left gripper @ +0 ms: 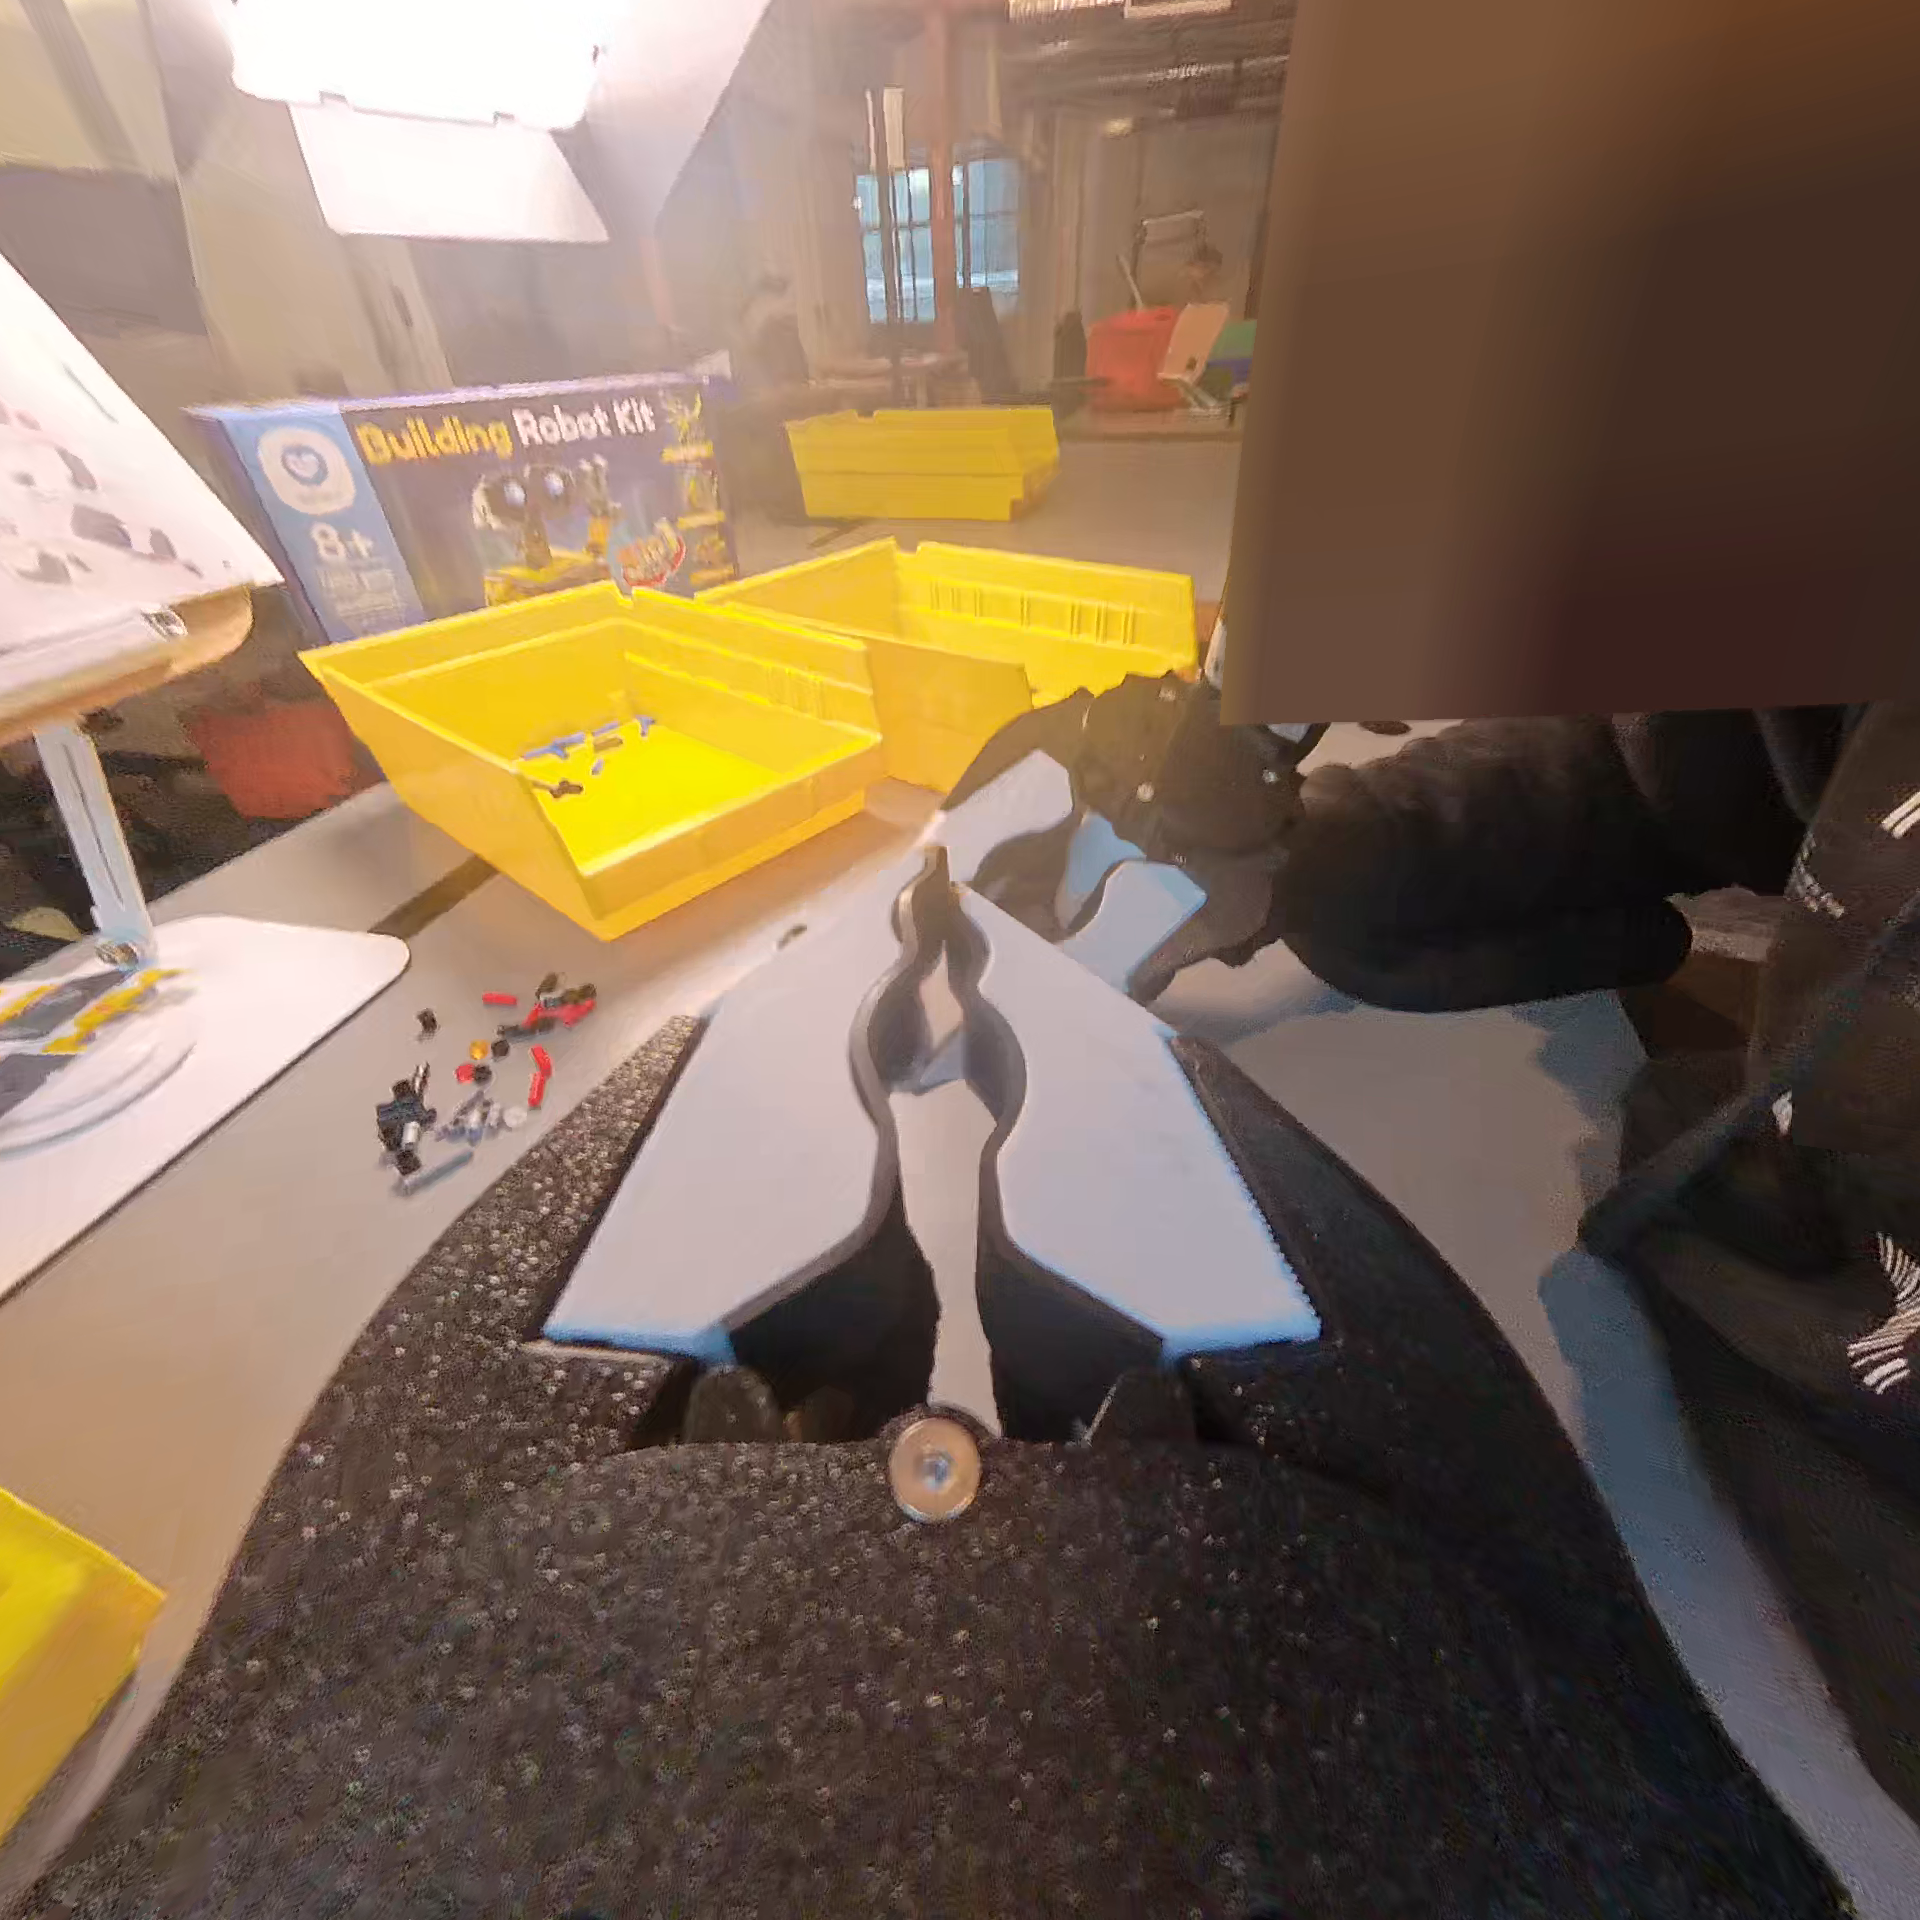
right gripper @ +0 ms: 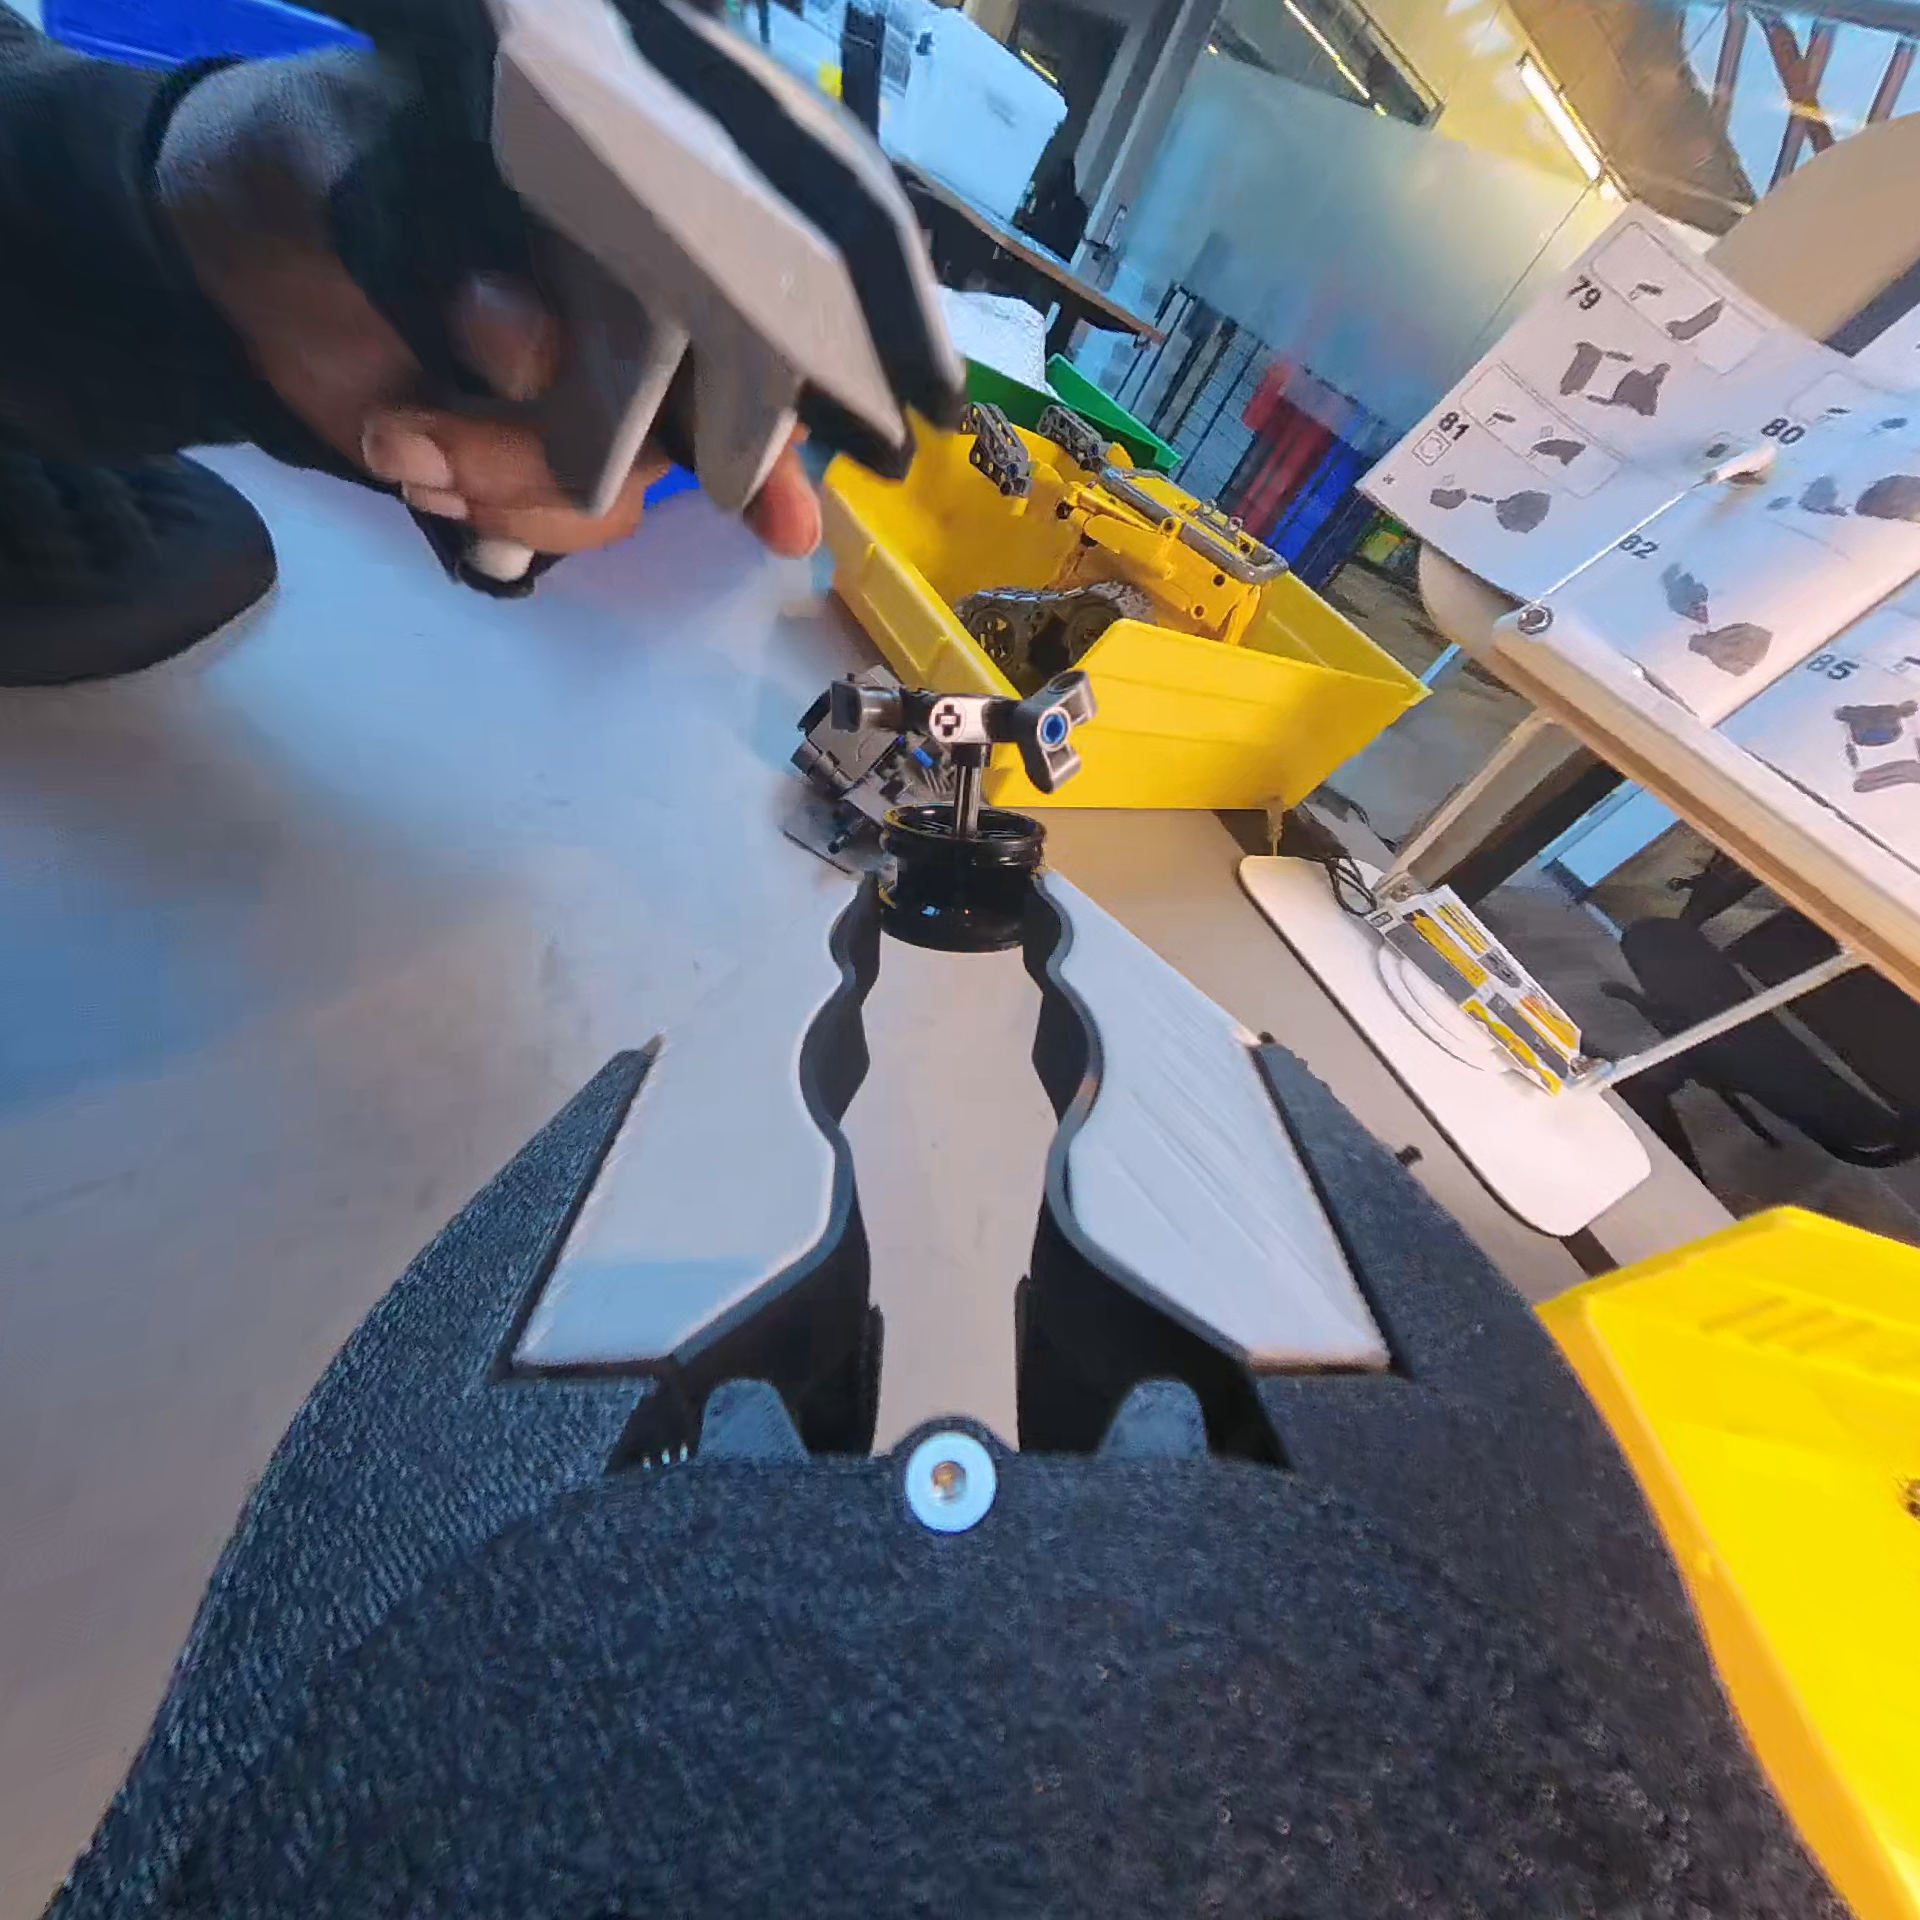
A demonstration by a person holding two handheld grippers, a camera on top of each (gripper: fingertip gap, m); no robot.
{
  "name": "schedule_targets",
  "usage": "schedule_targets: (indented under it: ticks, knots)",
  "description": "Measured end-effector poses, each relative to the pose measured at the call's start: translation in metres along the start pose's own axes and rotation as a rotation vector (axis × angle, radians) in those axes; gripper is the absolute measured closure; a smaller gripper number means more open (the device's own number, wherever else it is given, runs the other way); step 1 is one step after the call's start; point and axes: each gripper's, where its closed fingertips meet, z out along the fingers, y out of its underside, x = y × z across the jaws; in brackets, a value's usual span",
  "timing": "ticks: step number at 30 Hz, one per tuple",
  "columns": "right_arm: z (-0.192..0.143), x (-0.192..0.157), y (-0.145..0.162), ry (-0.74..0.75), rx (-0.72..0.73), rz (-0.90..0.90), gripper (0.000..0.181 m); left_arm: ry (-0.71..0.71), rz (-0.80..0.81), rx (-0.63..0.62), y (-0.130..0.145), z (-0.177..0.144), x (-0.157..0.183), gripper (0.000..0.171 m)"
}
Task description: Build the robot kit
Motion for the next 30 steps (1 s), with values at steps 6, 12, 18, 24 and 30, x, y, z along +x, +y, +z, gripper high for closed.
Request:
schedule_targets:
  ticks: [6,12,18,24,30]
  knots:
    - [0.003,0.006,0.008,0.007,-0.051,-0.013,0.153,-0.083,-0.044,-0.017,0.017,-0.006,-0.022,0.171]
    - [-0.002,0.010,0.013,0.031,-0.087,-0.009,0.153,-0.111,-0.075,-0.051,0.030,-0.002,-0.027,0.137]
    - [-0.003,0.010,0.017,0.041,-0.124,-0.036,0.153,-0.105,-0.097,-0.114,0.044,0.005,-0.025,0.115]
    - [0.001,0.005,0.023,0.044,-0.205,-0.078,0.153,-0.208,0.084,-0.216,0.057,0.008,-0.028,0.145]
    - [0.002,-0.001,0.028,0.039,-0.295,-0.140,0.153,-0.263,0.210,-0.307,0.071,0.012,-0.031,0.153]
